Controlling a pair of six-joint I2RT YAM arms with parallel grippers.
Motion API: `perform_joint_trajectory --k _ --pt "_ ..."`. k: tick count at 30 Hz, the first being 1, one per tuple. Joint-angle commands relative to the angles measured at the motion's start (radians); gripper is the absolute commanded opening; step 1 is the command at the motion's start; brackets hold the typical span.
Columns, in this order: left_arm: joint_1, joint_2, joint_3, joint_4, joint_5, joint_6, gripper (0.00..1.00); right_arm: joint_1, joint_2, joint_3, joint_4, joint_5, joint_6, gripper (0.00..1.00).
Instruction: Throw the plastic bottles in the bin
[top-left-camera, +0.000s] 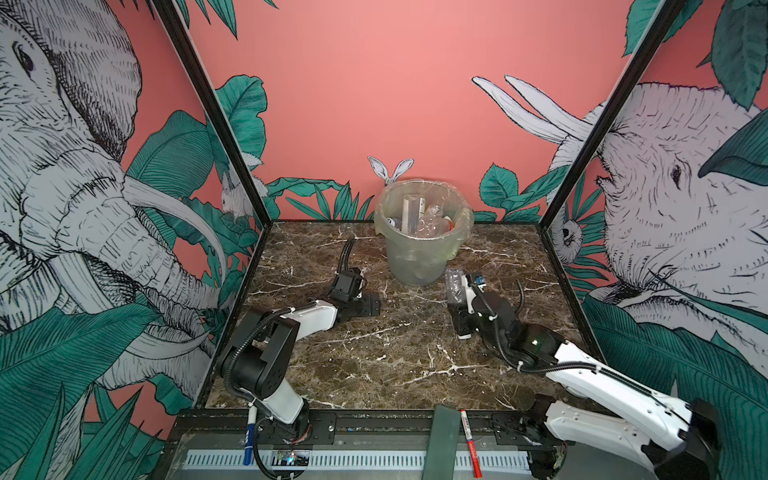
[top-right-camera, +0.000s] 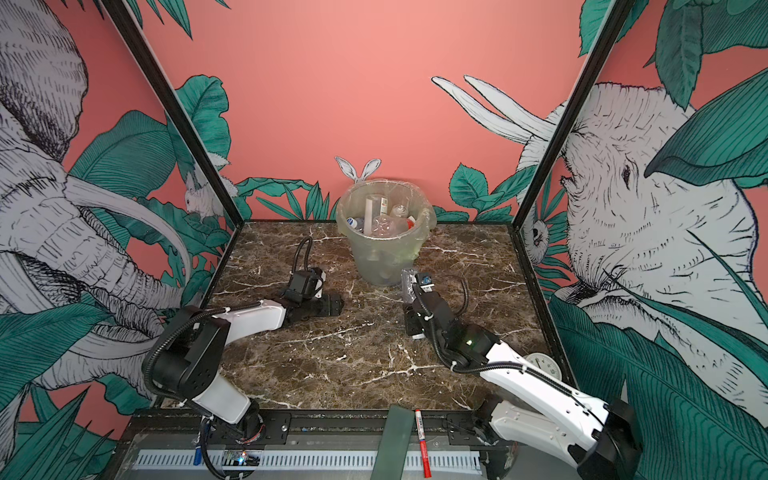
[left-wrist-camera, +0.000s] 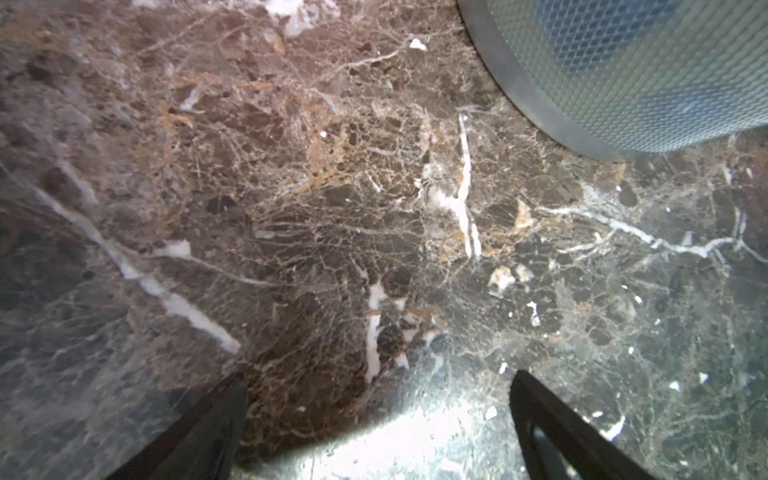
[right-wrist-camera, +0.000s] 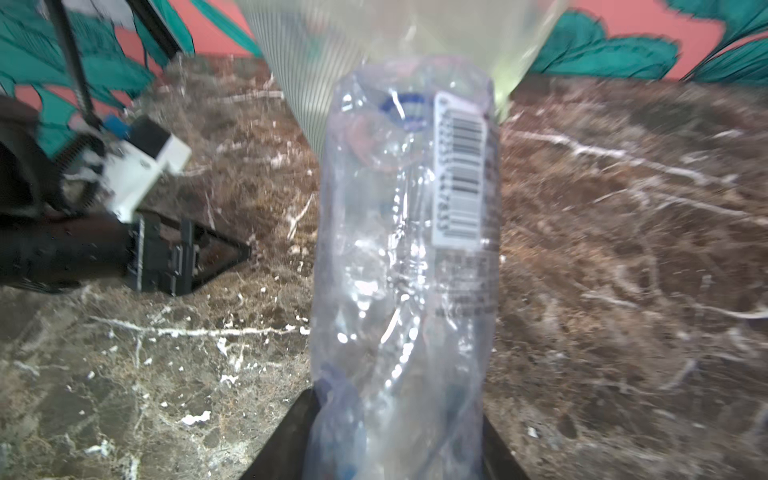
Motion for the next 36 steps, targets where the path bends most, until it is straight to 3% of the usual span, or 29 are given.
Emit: perform_joint_trajectory --k 1,6,10,15,18,20,22,24,27,36 --pt "0.005 -0.038 -0.016 0.025 0.02 -0.015 1.0 0.005 -0.02 0.116 -0.083 0.088 -0.048 0.46" --pt "0.005 -0.04 -0.017 0.029 0.029 -0.017 1.0 -0.019 0.139 0.44 -0.155 0.136 -0.184 0.45" --pt "0.005 -0.05 -0.015 0.026 0.03 -0.015 1.0 -0.094 0.404 0.867 -0.209 0.065 -0.278 0.45" --pt "0.005 -0.069 -0.018 0.016 0.017 -0.01 1.0 -0.208 0.845 1.538 -0.383 -0.003 -0.353 0.51" --pt "0.005 -0.082 -0.022 0.011 0.012 -0.007 1.0 -0.252 1.113 2.013 -0.576 -0.072 -0.344 0.8" --pt "0.007 -0.089 -0.022 0.008 0.01 -0.005 1.0 -0.257 1.225 2.204 -0.667 -0.101 -0.323 0.98" --pt "0.009 -0.092 -0.025 0.008 0.014 -0.007 1.0 -0.257 1.198 2.132 -0.655 -0.097 -0.315 0.99" --pt "0.01 -0.09 -0.024 0.008 0.019 -0.011 1.0 -0.259 1.083 1.894 -0.561 -0.08 -0.305 0.99" --pt "0.011 -0.089 -0.025 0.016 0.031 -0.015 1.0 -0.258 0.84 1.446 -0.278 -0.11 -0.298 0.99" --pt "0.01 -0.096 -0.032 0.03 0.032 -0.015 1.0 -0.258 0.558 1.084 -0.202 -0.088 -0.276 0.99"
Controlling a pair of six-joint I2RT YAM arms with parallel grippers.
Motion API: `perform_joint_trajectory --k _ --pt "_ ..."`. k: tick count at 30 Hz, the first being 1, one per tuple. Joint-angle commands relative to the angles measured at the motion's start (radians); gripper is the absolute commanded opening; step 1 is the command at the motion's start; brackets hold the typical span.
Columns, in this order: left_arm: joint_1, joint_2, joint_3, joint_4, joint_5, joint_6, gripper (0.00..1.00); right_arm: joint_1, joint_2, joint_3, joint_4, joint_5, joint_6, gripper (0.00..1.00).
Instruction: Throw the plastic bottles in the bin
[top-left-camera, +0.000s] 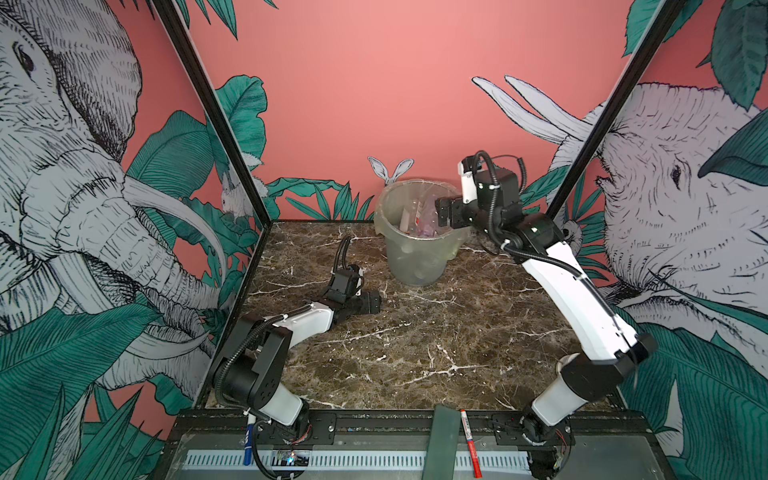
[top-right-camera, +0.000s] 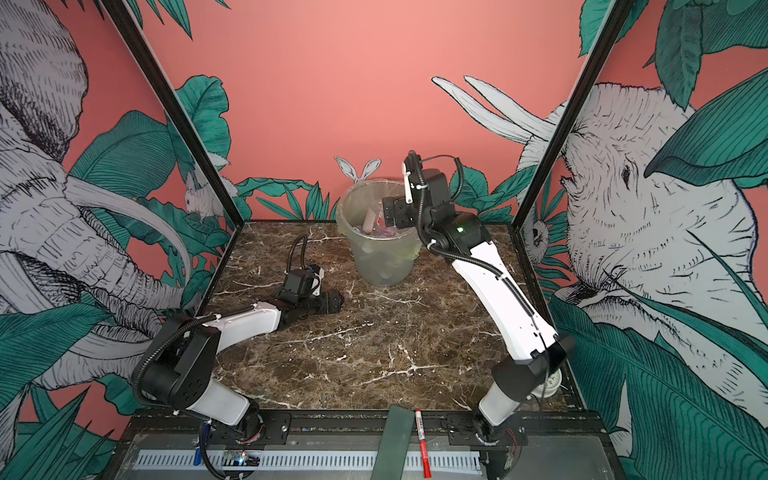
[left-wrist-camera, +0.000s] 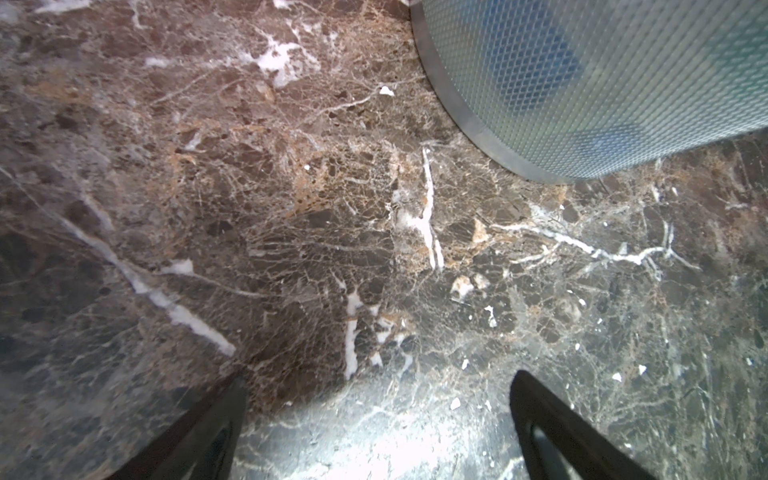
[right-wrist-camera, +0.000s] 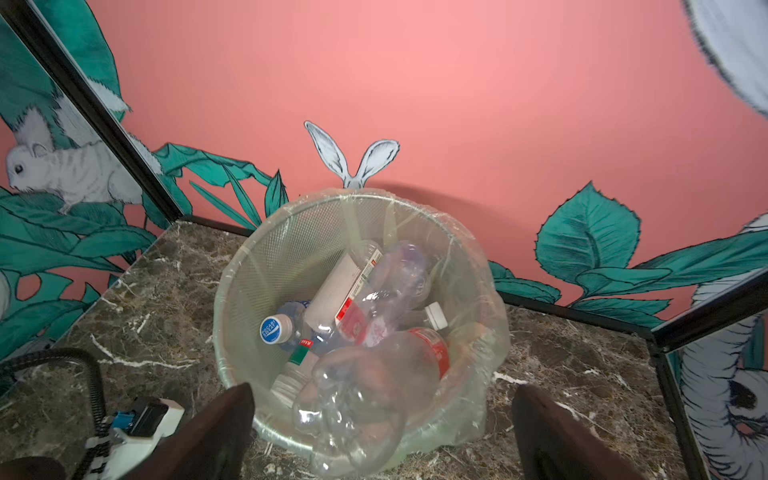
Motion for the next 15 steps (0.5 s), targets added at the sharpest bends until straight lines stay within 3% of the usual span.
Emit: perform_joint_trajectory --k 1,15 --pt "0.004 -0.031 -0.015 0.009 0.002 -0.01 1.0 0.002 -0.085 -0.102 0.093 0.023 0.012 0.99" --pt "0.004 -0.091 -0.055 0.051 -0.014 0.026 1.0 -0.045 -0.376 -0.7 0.208 0.052 0.08 0.99"
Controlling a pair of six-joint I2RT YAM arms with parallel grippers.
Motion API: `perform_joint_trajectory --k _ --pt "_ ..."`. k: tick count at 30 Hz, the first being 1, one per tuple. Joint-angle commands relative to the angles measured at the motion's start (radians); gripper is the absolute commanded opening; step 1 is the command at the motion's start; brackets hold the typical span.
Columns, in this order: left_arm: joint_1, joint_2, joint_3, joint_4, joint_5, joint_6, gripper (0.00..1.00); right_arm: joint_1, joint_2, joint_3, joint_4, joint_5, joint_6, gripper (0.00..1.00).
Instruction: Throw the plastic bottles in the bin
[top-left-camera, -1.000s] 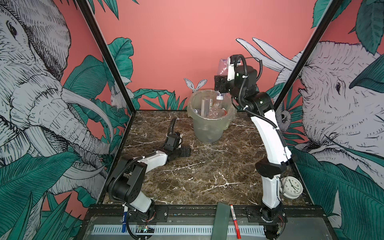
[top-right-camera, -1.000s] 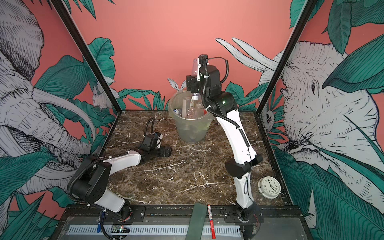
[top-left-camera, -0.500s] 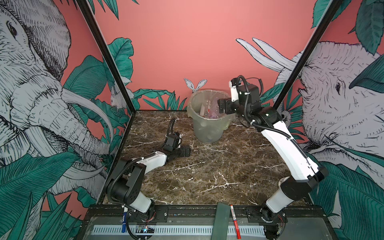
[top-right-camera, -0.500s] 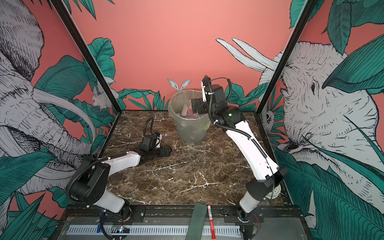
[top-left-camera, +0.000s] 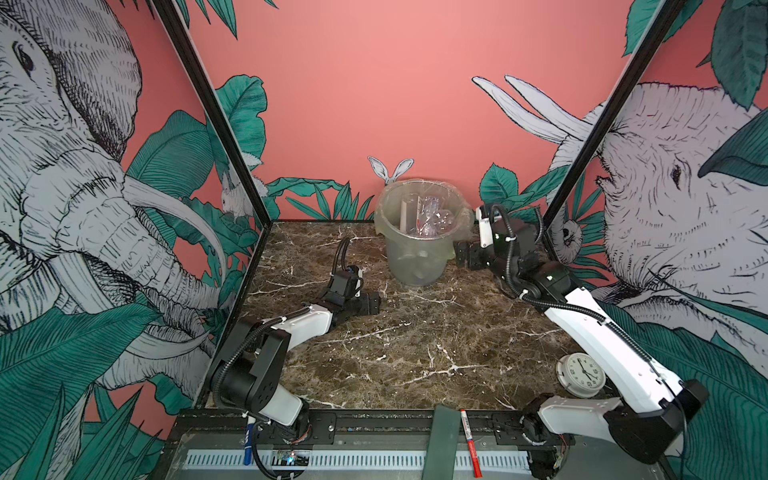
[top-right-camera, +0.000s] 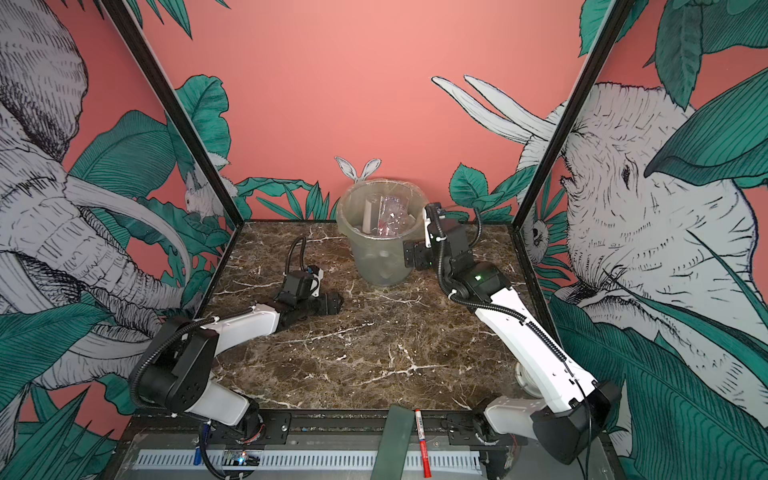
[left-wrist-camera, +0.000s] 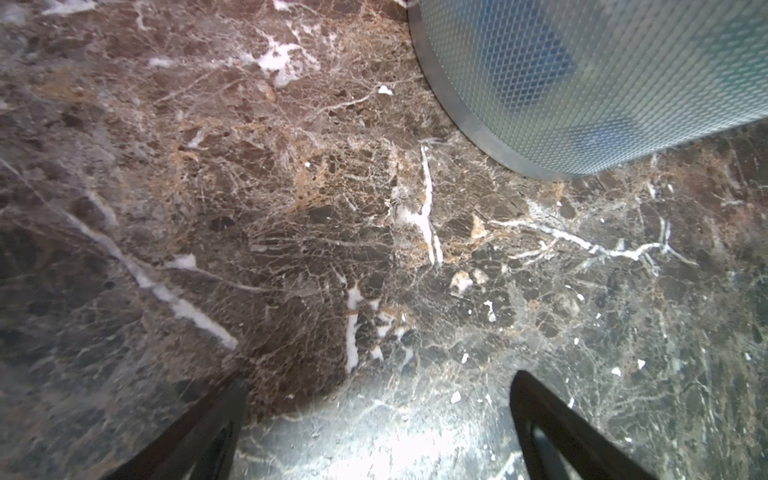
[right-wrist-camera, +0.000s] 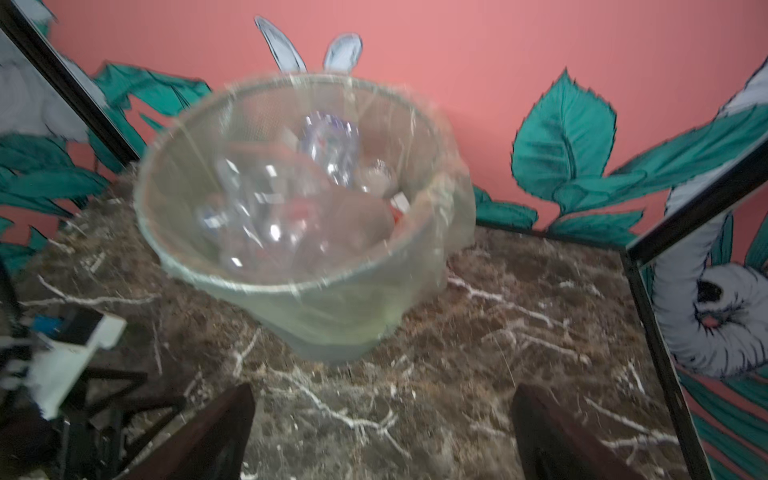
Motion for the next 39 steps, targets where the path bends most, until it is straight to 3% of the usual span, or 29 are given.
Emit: perform_joint_trajectory --k 1,10,15,20,25,30,39 --pt "0.004 -0.071 -0.03 0.031 -0.02 0.024 1.0 -0.029 -0.07 -0.118 0.064 0.012 0.043 0.99" --pt "0.004 -0.217 -0.094 0.063 -0.081 0.094 1.0 -0.12 -0.168 -0.335 0.078 -0.038 0.063 0.99" --pt "0.004 -0.336 -0.134 0.058 -0.206 0.107 1.0 -0.183 -0.196 -0.396 0.073 -0.042 0.077 0.99" --pt "0.004 -0.463 -0.113 -0.049 -0.405 0.137 1.0 -0.25 -0.214 -0.438 0.073 -0.049 0.095 0.99" --pt "0.004 -0.544 -0.082 -0.108 -0.497 0.207 1.0 -0.3 -0.218 -0.464 0.082 -0.06 0.107 0.99" --pt "0.013 -0.542 -0.024 -0.165 -0.523 0.264 1.0 -0.324 -0.225 -0.477 0.082 -0.018 0.116 0.99" --pt "0.138 -0.545 -0.093 -0.033 -0.425 0.337 1.0 -0.355 -0.271 -0.547 0.136 0.068 0.116 1.0"
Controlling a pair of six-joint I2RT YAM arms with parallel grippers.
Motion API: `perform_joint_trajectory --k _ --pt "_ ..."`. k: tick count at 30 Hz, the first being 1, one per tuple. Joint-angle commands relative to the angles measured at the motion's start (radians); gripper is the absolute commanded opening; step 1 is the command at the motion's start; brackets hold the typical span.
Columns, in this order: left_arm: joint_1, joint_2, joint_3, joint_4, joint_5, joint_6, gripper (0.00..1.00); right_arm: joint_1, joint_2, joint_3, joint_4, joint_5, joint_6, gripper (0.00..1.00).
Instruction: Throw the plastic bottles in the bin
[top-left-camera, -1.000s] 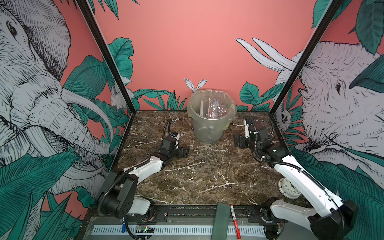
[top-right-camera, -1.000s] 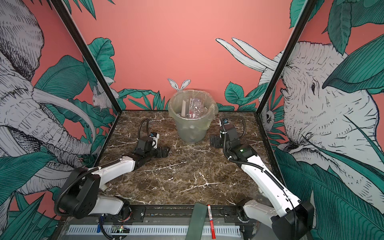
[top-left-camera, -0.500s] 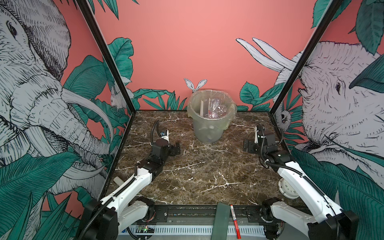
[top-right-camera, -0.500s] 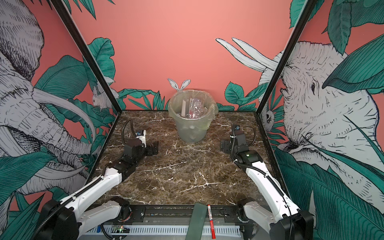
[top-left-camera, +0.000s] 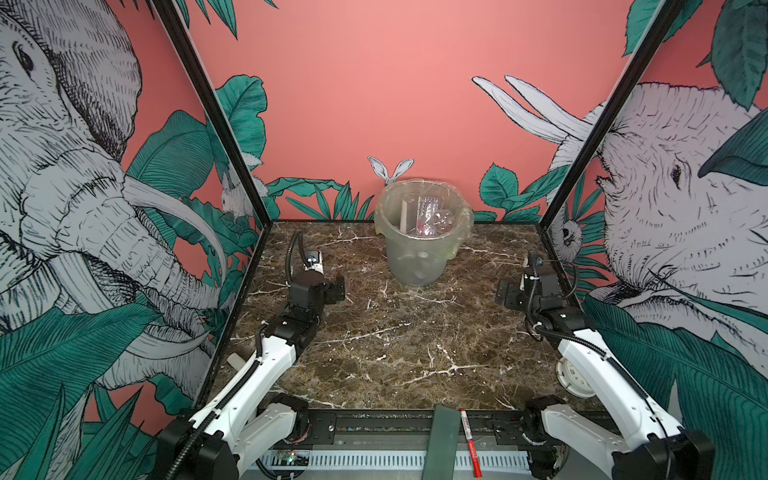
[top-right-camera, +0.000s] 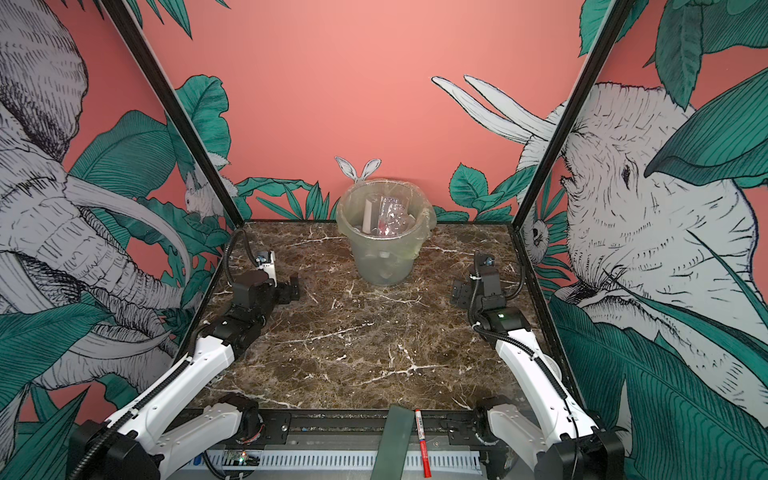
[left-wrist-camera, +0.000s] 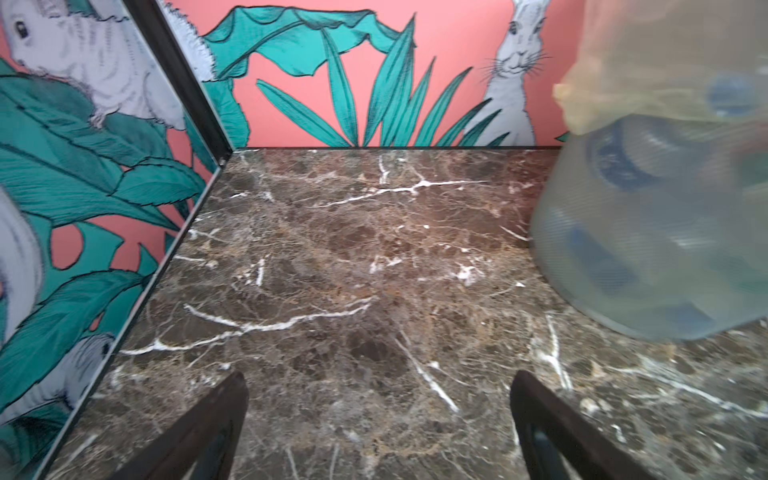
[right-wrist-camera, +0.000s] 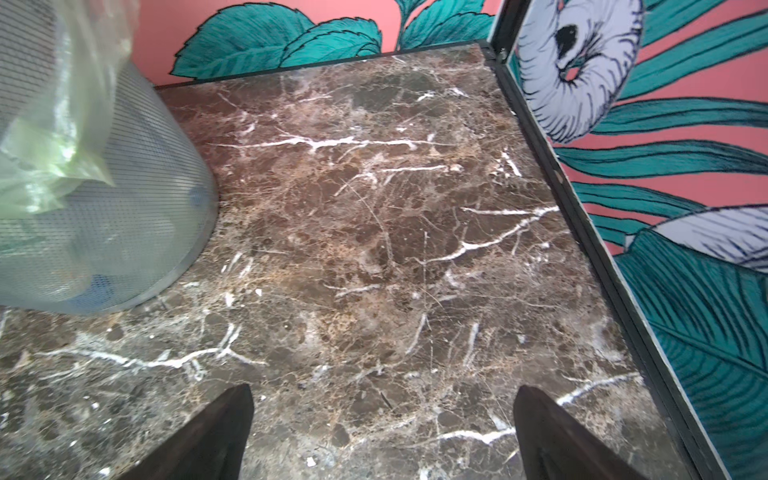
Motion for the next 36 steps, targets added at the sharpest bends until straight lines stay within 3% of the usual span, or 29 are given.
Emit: perform_joint_trajectory --k 1,8,16,24,36 --pt "0.033 -0.029 -0.066 0.097 0.005 0.074 1.0 -0.009 -0.025 -0.024 0.063 0.061 -0.002 1.0" --pt "0.105 -0.065 -0.172 0.235 -0.049 0.1 1.0 -0.01 -0.043 -0.13 0.252 -0.017 -0.07 1.0" --pt "0.159 0.053 -0.302 0.517 0.017 0.224 1.0 -0.009 0.035 -0.142 0.307 -0.069 -0.098 0.99" --pt "0.215 0.213 -0.345 0.74 0.151 0.229 1.0 -0.008 0.054 -0.183 0.373 -0.045 -0.12 0.99" --pt "0.319 0.42 -0.268 0.807 0.346 0.233 1.0 -0.009 -0.009 -0.308 0.535 0.046 -0.2 0.99"
